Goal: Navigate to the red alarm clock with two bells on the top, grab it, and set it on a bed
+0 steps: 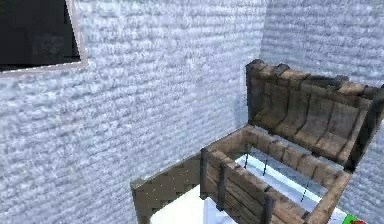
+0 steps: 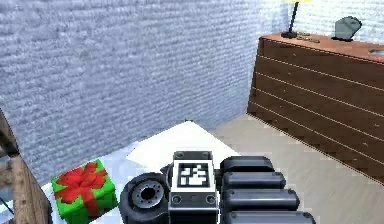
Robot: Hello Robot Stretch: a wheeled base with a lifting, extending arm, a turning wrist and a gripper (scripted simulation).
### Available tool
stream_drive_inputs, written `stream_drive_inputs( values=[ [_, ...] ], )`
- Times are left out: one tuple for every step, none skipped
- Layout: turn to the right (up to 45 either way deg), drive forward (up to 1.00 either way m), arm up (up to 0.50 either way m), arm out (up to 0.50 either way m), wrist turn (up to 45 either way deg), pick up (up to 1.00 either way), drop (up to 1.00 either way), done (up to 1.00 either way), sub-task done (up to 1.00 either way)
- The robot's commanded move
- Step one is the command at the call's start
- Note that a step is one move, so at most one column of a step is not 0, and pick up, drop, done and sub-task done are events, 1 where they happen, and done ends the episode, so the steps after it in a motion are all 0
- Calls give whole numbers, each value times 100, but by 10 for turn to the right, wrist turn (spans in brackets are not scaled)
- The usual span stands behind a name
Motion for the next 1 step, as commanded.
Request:
stream_drive_inputs(
  values=[
    [-240, 0, 0, 0, 0, 0, 0, 0, 0]
  ],
)
